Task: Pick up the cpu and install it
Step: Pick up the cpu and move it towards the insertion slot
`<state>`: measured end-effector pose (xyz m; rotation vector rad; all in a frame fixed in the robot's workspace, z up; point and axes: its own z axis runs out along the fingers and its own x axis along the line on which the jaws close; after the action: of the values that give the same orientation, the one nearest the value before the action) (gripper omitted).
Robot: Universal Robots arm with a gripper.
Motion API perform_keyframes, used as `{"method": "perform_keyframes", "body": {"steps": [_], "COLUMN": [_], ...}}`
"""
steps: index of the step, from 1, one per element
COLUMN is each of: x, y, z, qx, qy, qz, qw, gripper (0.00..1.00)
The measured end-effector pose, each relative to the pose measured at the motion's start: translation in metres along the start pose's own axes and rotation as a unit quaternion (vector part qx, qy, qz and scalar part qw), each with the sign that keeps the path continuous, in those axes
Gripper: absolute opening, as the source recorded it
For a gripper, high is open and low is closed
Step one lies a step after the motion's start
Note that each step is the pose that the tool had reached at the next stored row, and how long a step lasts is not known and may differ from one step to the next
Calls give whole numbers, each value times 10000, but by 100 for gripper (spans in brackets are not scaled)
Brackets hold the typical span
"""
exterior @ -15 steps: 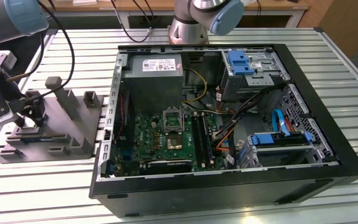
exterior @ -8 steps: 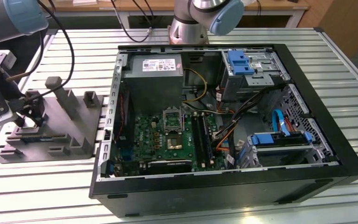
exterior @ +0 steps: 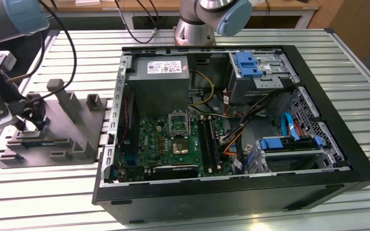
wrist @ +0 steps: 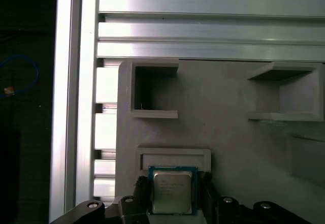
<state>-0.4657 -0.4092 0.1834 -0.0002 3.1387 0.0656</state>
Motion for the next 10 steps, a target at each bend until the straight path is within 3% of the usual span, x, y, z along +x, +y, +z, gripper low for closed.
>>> {"method": "perform_keyframes", "body": {"steps": [10], "x": [0], "y": [0], "z": [-8], "qx": [0], "qy": [0], "qz": [0], "qw": [10000], "gripper": [53]}}
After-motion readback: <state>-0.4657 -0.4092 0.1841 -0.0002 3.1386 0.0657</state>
